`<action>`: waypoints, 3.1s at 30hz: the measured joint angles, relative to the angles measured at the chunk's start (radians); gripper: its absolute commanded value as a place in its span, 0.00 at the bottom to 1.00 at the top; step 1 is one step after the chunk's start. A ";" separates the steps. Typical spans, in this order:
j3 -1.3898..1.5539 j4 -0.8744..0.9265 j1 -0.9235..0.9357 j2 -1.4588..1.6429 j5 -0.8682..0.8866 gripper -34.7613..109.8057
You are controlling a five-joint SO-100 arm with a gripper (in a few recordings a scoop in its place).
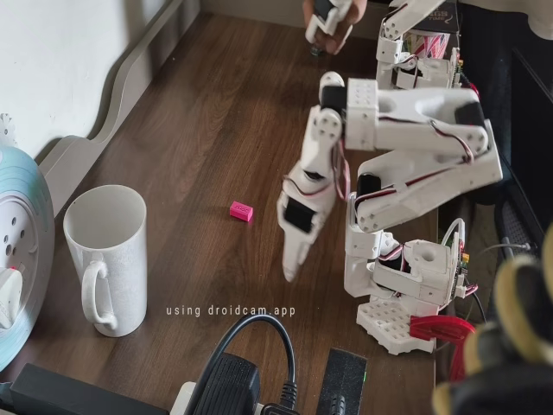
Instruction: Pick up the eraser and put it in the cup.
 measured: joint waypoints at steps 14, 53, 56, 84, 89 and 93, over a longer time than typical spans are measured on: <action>-0.089 -0.273 0.172 -0.176 -0.058 0.36; -0.181 -0.345 0.298 -0.411 -0.155 0.39; -0.183 -0.354 0.296 -0.436 -0.158 0.38; -0.190 -0.364 0.241 -0.342 -0.133 0.24; -0.190 -0.204 0.146 -0.127 -0.067 0.24; -0.201 -0.141 0.060 -0.005 -0.032 0.24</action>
